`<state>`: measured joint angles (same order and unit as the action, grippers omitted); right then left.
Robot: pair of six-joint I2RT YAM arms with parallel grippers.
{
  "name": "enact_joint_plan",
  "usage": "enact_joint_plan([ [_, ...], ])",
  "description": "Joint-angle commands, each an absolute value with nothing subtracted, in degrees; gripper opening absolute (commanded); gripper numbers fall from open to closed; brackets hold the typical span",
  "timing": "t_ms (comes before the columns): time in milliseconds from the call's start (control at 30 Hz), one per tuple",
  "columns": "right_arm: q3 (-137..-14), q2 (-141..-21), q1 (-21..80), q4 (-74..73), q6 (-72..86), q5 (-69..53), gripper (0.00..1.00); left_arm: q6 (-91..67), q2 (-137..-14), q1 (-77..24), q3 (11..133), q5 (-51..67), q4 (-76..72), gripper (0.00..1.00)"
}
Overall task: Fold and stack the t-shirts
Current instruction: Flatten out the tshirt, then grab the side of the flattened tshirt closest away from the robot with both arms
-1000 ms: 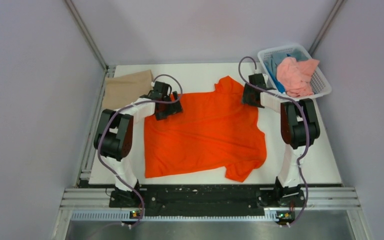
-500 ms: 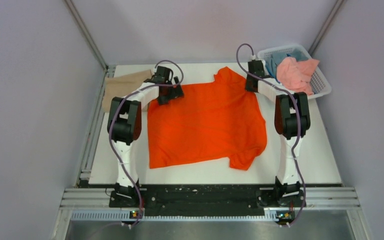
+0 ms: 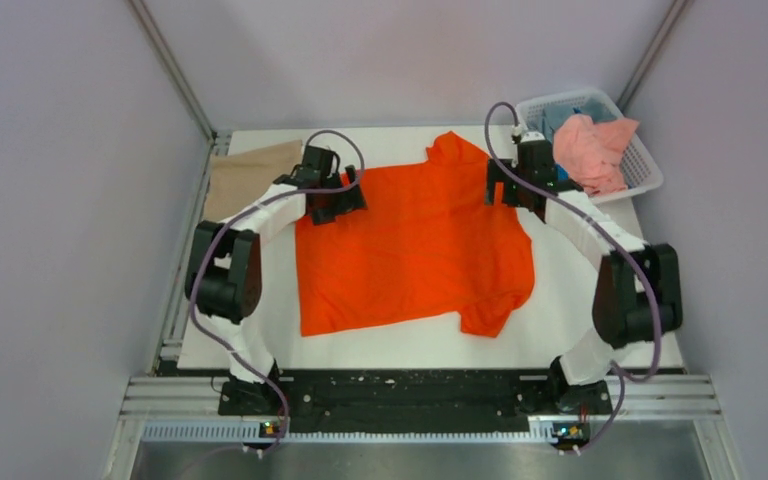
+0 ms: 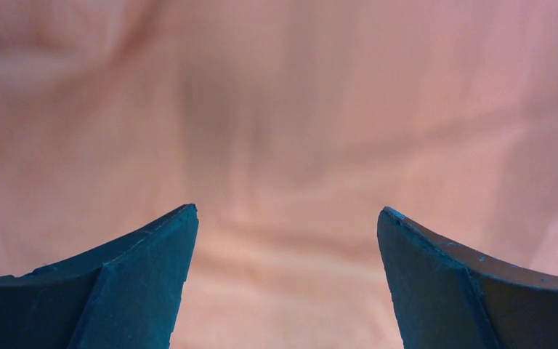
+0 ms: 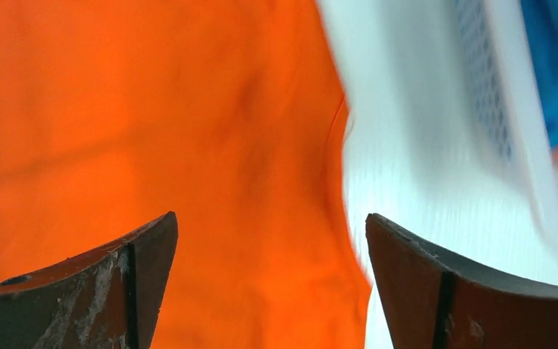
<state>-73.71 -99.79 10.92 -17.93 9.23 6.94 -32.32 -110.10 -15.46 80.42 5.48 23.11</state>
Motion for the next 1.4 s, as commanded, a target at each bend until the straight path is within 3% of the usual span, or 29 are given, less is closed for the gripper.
enact_joint_plan([
  [0,-57.5,-79.2,16.9,-11.8,12.3,2.7,0.99,-35.6,-92.1,-20.7,67.8,1.2,19.1,0.98],
  [167,-43.6,-65.2,29.3,-20.1,23.2,11.2,0.98,-46.2,-76.4,-32.5,53.8,-18.2,28.9,0.98],
  [367,-36.5,-57.7,42.9,-29.2,33.3,15.5,0.92,-58.9,-60.7,-36.1,35.9,-17.2,37.7,0.97],
  [533,-34.2,-59.6,54.1,-34.6,37.7,15.9,0.9,-65.3,-49.2,-36.3,28.0,-16.7,47.3,0.95],
  [667,-34.7,-62.0,55.7,-38.0,41.2,20.2,0.88,-67.4,-44.5,-36.3,25.8,-17.6,51.6,0.94],
  [933,-33.9,-63.8,55.7,-39.1,46.4,23.8,0.84,-68.7,-47.5,-36.3,22.6,-21.6,42.8,0.9],
  [1100,-33.8,-65.5,55.7,-41.0,50.5,25.7,0.85,-69.4,-53.2,-36.2,24.4,-24.7,41.1,0.81],
  [1300,-33.7,-63.4,54.1,-42.7,52.9,26.8,0.85,-67.3,-56.3,-36.2,26.3,-22.4,38.9,0.48],
  [1367,-33.2,-61.8,52.6,-42.7,52.4,25.7,0.85,-64.4,-56.7,-36.2,25.3,-19.2,34.6,0.43],
])
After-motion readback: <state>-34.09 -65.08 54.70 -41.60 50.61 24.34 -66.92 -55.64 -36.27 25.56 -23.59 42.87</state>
